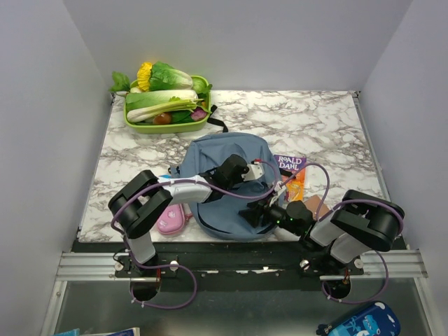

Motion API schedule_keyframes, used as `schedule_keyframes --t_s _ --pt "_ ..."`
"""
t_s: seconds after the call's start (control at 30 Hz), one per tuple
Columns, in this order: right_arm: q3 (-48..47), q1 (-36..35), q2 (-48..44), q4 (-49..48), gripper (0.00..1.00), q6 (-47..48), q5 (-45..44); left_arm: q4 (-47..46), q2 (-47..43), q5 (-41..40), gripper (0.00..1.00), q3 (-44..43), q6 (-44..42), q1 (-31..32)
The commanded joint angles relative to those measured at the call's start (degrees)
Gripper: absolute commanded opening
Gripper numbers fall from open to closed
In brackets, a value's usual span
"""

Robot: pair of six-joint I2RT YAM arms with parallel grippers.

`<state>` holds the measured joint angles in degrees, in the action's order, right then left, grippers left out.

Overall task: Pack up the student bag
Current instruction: Unzip the student bag at the center of the board.

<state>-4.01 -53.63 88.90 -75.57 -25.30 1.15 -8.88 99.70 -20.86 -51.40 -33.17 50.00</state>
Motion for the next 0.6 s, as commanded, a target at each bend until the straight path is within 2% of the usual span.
schedule_keyframes --t_s 0.0,0.17,0.3,0.37,0.43,0.47,0.53,0.57 --pt "4.80 -0.51 -0.13 -1.60 0.64 -0.10 -0.80 4.48 -0.56 -0.32 0.00 -3.79 1.88 -3.24" --pt "4.63 -0.51 -0.13 -1.51 0.63 -0.19 -0.80 7.21 -5.12 1.17 0.00 -5.90 4.50 -4.56" --pt "4.45 -0.51 -0.92 -0.81 0.63 -0.10 -2.38 18.34 -7.50 6.00 0.00 -11.43 9.42 -5.78" --pt "4.19 -0.51 -3.89 2.86 0.63 0.33 -2.46 21.79 -8.29 9.33 0.00 -14.51 11.45 -6.23" --pt "0.77 -0.51 -8.29 10.31 0.63 0.51 -3.95 25.75 -9.08 10.75 0.00 -16.79 13.39 -6.84" --pt "-1.76 -0.51 -10.66 19.32 0.64 0.51 -4.66 26.98 -9.35 11.45 0.00 -17.50 13.91 -7.02" --pt "-5.29 -0.51 -18.92 29.90 0.66 0.08 -10.26 29.62 -9.87 12.60 0.00 -18.73 14.97 -7.72" --pt "-7.31 -0.51 -21.81 42.14 0.67 -0.71 -13.07 30.41 -9.88 12.86 0.00 -19.00 15.24 -7.90"
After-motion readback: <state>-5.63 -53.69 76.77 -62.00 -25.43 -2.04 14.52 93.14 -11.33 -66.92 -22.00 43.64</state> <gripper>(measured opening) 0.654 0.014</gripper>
